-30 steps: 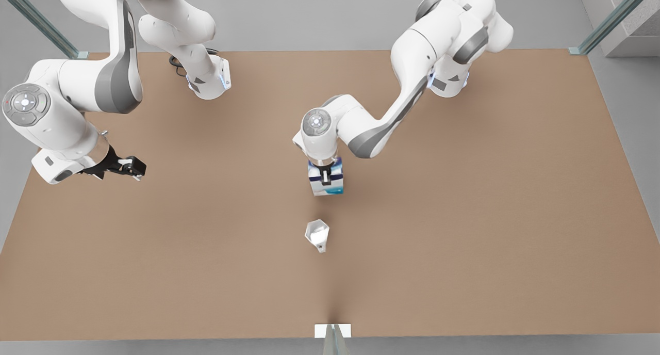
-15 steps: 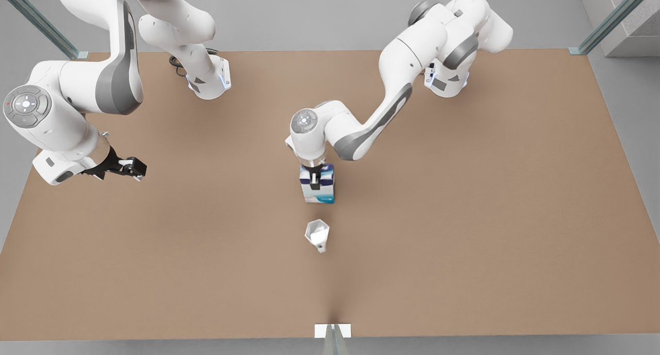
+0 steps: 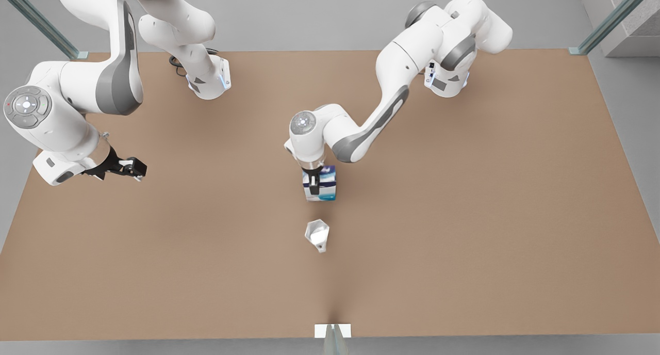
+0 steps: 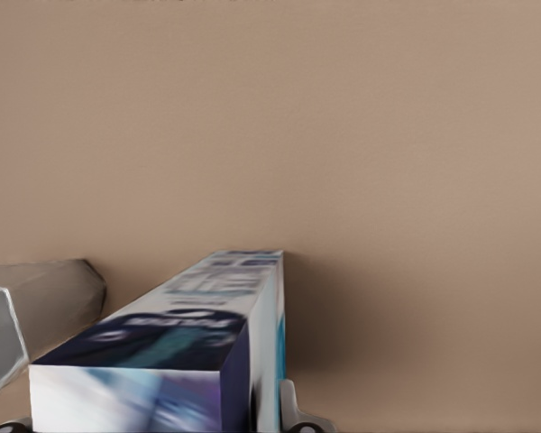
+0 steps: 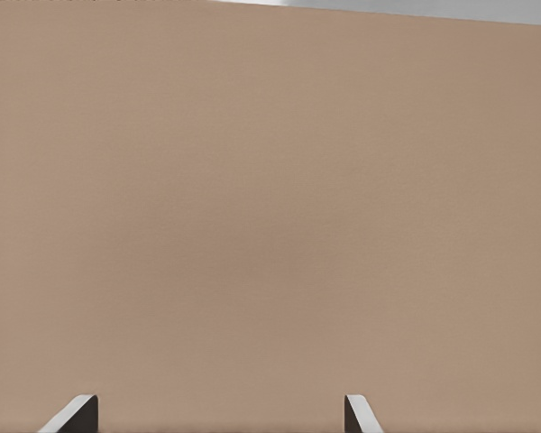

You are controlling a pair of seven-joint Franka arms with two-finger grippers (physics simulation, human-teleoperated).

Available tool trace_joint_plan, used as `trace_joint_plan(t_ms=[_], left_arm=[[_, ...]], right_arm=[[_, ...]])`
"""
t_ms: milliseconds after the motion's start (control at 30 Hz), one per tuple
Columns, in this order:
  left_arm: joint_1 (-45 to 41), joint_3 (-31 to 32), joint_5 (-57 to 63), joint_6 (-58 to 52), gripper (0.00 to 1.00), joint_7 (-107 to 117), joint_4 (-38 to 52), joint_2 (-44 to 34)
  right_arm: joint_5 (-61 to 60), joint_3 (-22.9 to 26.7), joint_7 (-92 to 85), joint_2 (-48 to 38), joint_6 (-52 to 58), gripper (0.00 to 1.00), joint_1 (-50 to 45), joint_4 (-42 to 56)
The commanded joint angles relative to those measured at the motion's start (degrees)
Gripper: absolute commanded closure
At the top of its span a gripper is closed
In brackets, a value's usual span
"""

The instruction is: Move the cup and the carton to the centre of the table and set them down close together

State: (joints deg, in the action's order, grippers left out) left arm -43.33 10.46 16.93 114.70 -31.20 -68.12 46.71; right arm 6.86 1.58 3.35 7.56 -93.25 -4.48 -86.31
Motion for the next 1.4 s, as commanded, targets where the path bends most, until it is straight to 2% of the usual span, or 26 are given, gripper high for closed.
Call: trace_joint_plan(t_ms=[0, 400, 867, 1033, 1200, 1267, 1367], left_arm=[[0.0, 0.0, 0.0, 0.0, 0.01, -0.1, 0.0, 0.0], [-1.0, -3.2, -0.1, 0.5, 0.00, -0.8, 0.5, -0.7], [-1.1, -3.0, -0.7, -1.1, 0.00, -0.8, 1.1, -2.0], [-0.7, -3.0, -1.4, -3.9, 0.00, -0.9, 2.6, -3.2], [0.3, -3.2, -5.6, -9.0, 0.00, -1.5, 3.7, -8.5], [1.6, -3.2, -7.0, -12.7, 0.00, -1.4, 3.9, -10.7], [9.8, -5.0, -7.3, -15.4, 0.00, 0.4, 4.0, -13.5]], right_arm=[[0.0, 0.0, 0.0, 0.0, 0.0, 0.00, 0.0, 0.0], [-0.1, 0.0, 0.0, 0.1, -0.2, 0.00, 0.0, 0.0], [-0.2, 0.0, 0.0, 0.3, -0.4, 0.00, 0.0, 0.0], [-0.2, 0.0, 0.0, 0.3, -0.4, 0.00, 0.0, 0.0], [-0.2, 0.0, 0.0, 0.3, -0.4, 0.00, 0.0, 0.0], [-0.2, 0.0, 0.1, 0.3, -0.4, 0.00, 0.0, 0.0], [-0.2, 0.0, 0.0, 0.4, -0.4, 0.00, 0.0, 0.0]])
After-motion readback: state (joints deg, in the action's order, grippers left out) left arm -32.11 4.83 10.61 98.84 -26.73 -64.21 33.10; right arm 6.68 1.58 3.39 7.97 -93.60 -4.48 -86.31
